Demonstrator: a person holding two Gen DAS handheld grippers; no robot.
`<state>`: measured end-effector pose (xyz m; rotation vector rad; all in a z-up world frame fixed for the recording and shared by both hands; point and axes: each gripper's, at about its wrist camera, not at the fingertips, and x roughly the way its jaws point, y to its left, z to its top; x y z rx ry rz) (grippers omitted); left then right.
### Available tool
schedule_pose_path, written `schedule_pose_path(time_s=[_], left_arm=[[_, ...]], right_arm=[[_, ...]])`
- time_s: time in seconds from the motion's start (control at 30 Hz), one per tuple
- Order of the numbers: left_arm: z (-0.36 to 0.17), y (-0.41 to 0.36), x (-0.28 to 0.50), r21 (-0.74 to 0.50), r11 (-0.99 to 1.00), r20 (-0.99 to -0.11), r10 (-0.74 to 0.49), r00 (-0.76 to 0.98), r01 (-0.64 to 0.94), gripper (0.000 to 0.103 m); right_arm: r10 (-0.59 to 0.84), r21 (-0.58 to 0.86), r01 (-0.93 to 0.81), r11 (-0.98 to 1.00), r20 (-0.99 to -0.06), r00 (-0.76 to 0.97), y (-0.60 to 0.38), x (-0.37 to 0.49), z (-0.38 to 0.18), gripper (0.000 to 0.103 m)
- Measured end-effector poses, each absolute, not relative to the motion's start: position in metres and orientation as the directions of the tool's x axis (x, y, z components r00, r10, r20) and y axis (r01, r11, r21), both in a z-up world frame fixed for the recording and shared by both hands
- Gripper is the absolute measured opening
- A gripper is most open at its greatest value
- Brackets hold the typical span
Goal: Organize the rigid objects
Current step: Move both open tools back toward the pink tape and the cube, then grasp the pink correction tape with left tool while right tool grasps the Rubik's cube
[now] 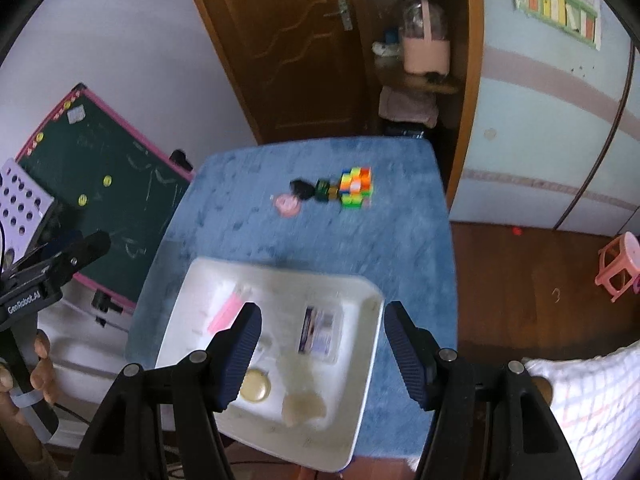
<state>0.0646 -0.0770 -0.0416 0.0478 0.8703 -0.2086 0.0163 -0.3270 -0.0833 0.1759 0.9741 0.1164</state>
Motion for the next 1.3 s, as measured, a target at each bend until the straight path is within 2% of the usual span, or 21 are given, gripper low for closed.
schedule_pose_path(time_s=[0.3, 0.43, 0.5, 0.83, 1.3], left_arm=[[-0.034, -0.096, 0.149, -0.002, 0.985, -0.796, -0.105, 0.596, 0.171, 0.096], [-0.05, -0.101, 0.196, -0.049, 0.987, -0.833, -0.126, 0.539, 0.155, 0.096], [-0.067, -0.104, 0.224, -0.068, 0.99, -0.856, -0.123, 0.502, 0.127, 0.096], [-0.167, -0.108, 0.321, -0.15, 0.988, -0.929, -0.13, 0.347, -0.032, 0.096], [-0.28, -0.102, 0.357, -0.169, 0.952, -0.978, -0.129, 0.165, -0.256, 0.096]], right_arm=[[0.107, 0.156, 0.034, 0.987, -0.804, 0.585, -0.348, 0.087, -0.044, 0.065], [0.073, 0.13, 0.054, 0.99, -0.805, 0.588, -0.35, 0.136, -0.035, 0.077], [0.058, 0.114, 0.06, 0.992, -0.812, 0.581, -0.348, 0.159, -0.038, 0.077], [0.041, 0.099, 0.117, 0.988, -0.907, 0.419, -0.339, 0.293, -0.129, 0.077], [0.119, 0.164, 0.192, 0.968, -0.967, 0.224, -0.33, 0.363, -0.257, 0.077]])
